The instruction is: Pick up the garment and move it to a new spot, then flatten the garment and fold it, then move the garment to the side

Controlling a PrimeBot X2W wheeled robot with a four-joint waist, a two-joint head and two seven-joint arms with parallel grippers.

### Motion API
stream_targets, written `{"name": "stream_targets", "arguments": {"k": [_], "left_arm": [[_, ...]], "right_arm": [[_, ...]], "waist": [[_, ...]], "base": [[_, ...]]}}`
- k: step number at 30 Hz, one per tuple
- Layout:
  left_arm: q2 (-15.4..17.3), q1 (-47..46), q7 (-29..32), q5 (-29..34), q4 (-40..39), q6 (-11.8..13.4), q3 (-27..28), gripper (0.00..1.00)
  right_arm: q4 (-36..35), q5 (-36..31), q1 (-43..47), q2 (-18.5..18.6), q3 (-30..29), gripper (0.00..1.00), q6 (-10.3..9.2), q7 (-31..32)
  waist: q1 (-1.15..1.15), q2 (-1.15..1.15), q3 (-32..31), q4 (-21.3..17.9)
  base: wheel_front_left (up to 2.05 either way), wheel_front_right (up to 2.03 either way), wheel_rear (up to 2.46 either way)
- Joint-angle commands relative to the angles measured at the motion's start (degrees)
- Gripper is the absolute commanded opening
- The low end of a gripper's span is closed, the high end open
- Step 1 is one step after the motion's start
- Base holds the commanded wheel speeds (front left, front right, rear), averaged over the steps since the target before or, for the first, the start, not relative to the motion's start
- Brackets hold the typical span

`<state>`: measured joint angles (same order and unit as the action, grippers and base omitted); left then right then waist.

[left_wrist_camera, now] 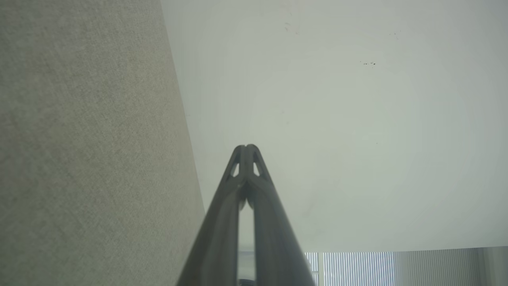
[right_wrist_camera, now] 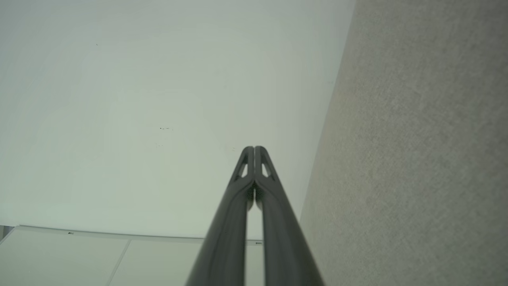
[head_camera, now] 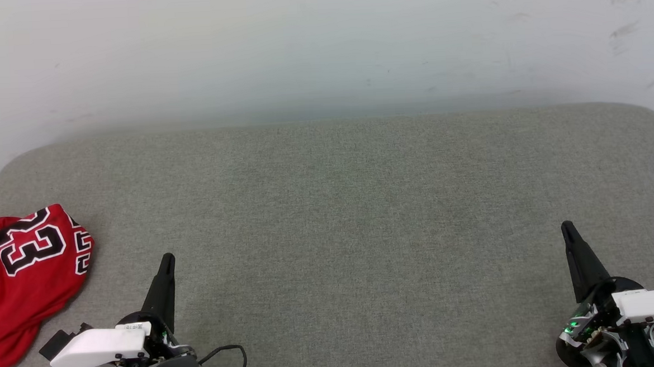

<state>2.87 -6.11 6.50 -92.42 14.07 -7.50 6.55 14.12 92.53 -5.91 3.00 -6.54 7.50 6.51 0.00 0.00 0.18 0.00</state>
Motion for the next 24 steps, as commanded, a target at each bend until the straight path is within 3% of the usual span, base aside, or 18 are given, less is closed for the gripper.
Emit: {"name": "stream_targets", "arguments": {"k": [1,20,21,22,23,24], "left_arm": [[-0.1,-0.3,0.2,0.0,0.0,-0.2,0.1,0.00],[-0.1,-0.3,0.2,0.0,0.0,-0.2,0.1,0.00],[0.0,0.1,0.0,0.0,0.2,0.0,-0.1,1.00],[0.0,0.1,-0.1,0.0,0.4,0.0,-0.2,1.00],[0.0,0.5,-0.1,0.0,0.9,0.0,-0.3,0.00],[0.0,0.7,-0.3,0.0,1.0,0.0,-0.5,1.00]], "right_arm": [[0.1,-0.3,-0.7,-0.2,0.0,0.00,-0.02,0.0],[0.1,-0.3,-0.7,-0.2,0.0,0.00,-0.03,0.0],[0.2,0.0,0.1,0.0,0.0,1.00,0.01,0.0],[0.3,0.0,0.3,0.0,0.1,1.00,0.01,-0.1],[0.8,0.0,0.7,0.0,0.1,0.00,0.00,-0.1],[0.9,0.0,0.9,0.0,0.1,1.00,0.00,-0.2]], "waist": [[0.00,0.00,0.0,0.0],[0.00,0.00,0.0,0.0],[0.00,0.00,0.0,0.0],[0.00,0.00,0.0,0.0],[0.00,0.00,0.0,0.0],[0.00,0.00,0.0,0.0]], "base": [[0.00,0.00,0.00],[0.00,0.00,0.00],[0.00,0.00,0.00],[0.00,0.00,0.00],[0.00,0.00,0.00],[0.00,0.00,0.00]]}}
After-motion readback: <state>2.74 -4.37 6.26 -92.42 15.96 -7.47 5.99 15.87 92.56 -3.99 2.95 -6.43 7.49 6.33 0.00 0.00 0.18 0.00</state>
